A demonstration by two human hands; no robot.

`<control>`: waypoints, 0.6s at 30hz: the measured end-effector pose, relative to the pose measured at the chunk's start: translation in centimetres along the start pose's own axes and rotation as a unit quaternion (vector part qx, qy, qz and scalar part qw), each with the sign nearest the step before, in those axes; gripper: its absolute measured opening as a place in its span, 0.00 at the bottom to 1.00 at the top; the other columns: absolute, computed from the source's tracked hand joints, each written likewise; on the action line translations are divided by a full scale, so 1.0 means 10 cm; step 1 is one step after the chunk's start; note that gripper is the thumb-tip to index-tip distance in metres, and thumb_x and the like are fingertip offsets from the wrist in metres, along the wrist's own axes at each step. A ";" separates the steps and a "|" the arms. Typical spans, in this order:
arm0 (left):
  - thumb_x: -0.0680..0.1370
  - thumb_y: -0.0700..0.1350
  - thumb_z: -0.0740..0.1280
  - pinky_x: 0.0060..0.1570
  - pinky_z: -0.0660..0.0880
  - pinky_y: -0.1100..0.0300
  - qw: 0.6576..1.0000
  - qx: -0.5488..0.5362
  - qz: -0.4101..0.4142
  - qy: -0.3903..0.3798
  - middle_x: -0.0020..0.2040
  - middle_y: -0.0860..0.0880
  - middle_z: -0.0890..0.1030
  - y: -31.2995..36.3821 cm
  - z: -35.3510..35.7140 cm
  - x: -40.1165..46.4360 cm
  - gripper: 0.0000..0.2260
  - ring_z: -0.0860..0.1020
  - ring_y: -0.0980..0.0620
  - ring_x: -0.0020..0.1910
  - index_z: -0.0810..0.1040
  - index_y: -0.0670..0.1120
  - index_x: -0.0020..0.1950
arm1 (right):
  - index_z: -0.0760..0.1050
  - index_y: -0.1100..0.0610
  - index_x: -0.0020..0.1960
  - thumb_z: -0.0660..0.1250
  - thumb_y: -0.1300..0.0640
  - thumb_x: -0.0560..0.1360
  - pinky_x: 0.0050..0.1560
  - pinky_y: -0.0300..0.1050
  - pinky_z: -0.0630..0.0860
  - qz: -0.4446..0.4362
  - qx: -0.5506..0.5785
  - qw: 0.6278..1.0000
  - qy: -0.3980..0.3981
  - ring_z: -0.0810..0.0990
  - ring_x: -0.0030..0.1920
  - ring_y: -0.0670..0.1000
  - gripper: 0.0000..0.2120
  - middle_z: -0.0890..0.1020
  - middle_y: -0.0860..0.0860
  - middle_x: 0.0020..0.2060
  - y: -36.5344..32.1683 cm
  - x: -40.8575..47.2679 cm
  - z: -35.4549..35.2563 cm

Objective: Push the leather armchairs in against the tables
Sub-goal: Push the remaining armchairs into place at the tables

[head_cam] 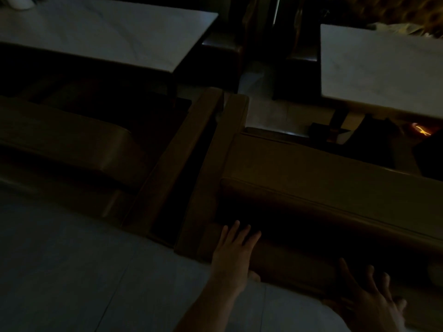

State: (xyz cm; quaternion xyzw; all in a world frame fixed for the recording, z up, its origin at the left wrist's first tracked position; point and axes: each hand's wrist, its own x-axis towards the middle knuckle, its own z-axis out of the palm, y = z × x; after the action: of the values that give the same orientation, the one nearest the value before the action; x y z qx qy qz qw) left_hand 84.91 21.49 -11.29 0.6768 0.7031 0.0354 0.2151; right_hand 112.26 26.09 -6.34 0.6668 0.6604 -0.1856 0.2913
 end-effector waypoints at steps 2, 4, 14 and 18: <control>0.71 0.59 0.74 0.74 0.32 0.49 1.000 0.003 0.002 -0.002 0.81 0.53 0.52 0.00 0.01 0.00 0.45 0.40 0.48 0.79 0.50 0.58 0.80 | 0.26 0.36 0.74 0.57 0.18 0.63 0.75 0.71 0.55 0.000 0.005 1.000 -0.008 0.37 0.79 0.64 0.55 0.35 0.56 0.79 0.00 -0.01 -0.02; 0.71 0.60 0.74 0.74 0.31 0.50 1.000 0.004 0.004 0.000 0.81 0.53 0.51 -0.01 0.01 0.00 0.45 0.40 0.48 0.79 0.50 0.58 0.80 | 0.25 0.36 0.74 0.58 0.18 0.63 0.75 0.72 0.52 0.001 0.015 1.000 -0.024 0.36 0.78 0.64 0.56 0.33 0.55 0.79 0.00 0.00 -0.06; 0.70 0.61 0.74 0.73 0.31 0.52 1.000 -0.010 0.009 -0.009 0.81 0.54 0.50 -0.03 0.01 0.05 0.46 0.38 0.50 0.78 0.49 0.59 0.80 | 0.25 0.36 0.73 0.59 0.18 0.63 0.75 0.72 0.50 0.003 0.028 0.999 -0.020 0.34 0.78 0.64 0.56 0.33 0.55 0.79 0.04 0.08 -0.05; 0.70 0.60 0.74 0.73 0.31 0.52 1.000 -0.009 0.012 -0.012 0.81 0.54 0.50 -0.04 -0.01 0.06 0.46 0.38 0.50 0.78 0.49 0.59 0.80 | 0.25 0.35 0.73 0.58 0.18 0.64 0.75 0.73 0.52 -0.001 0.024 1.000 -0.005 0.36 0.78 0.64 0.54 0.34 0.55 0.79 0.06 0.12 0.02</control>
State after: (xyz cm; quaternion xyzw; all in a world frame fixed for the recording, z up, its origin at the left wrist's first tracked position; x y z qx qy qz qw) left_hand 84.52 22.06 -11.54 0.6833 0.6923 0.0361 0.2290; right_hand 112.95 26.94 -7.17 0.6722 0.6549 -0.2049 0.2780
